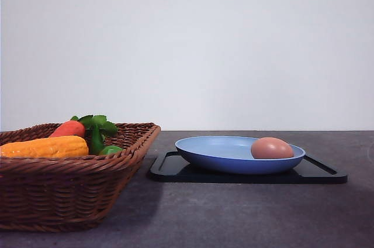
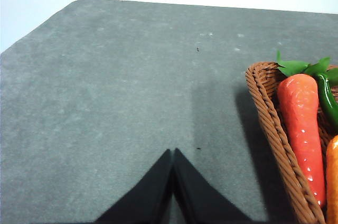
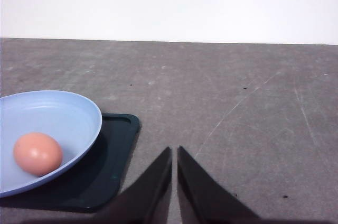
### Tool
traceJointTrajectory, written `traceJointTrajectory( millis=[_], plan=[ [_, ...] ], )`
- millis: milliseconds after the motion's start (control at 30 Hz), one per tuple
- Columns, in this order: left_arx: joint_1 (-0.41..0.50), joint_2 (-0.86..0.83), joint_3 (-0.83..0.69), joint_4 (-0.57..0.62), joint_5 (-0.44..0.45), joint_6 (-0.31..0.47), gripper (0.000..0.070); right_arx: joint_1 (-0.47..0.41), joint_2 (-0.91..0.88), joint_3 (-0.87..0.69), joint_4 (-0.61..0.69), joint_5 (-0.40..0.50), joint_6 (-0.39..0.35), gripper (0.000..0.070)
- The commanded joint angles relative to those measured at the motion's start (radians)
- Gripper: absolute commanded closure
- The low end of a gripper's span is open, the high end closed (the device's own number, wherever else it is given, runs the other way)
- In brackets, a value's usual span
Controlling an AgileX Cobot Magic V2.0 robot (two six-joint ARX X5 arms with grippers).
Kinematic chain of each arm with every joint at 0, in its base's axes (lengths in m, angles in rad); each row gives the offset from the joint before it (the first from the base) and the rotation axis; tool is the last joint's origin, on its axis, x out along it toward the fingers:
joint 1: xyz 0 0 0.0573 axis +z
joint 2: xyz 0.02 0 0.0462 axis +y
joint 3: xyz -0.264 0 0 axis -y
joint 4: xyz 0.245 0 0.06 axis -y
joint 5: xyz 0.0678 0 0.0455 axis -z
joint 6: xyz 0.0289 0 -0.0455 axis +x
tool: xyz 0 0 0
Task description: Transfer egg from basket to plate and serve
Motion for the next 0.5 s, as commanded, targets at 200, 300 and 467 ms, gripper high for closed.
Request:
traceJointTrajectory(
  millis=[200, 300, 467],
  plan=[
    [0.0, -0.002, -0.022, -0.009, 0.002, -0.002, 0.07, -0.002, -0.001, -0.005, 0.011, 0.003, 0.011, 0.07],
    [0.0, -0.002, -0.022, -0.009, 0.002, -0.002, 0.07, -0.002, -0.001, -0.005, 0.011, 0.004, 0.011, 0.07],
    [0.0, -0.002, -0.022, -0.009, 0.002, -0.002, 0.07, -0.002, -0.001, -0.005, 0.011, 0.003, 0.011, 0.07]
  ],
)
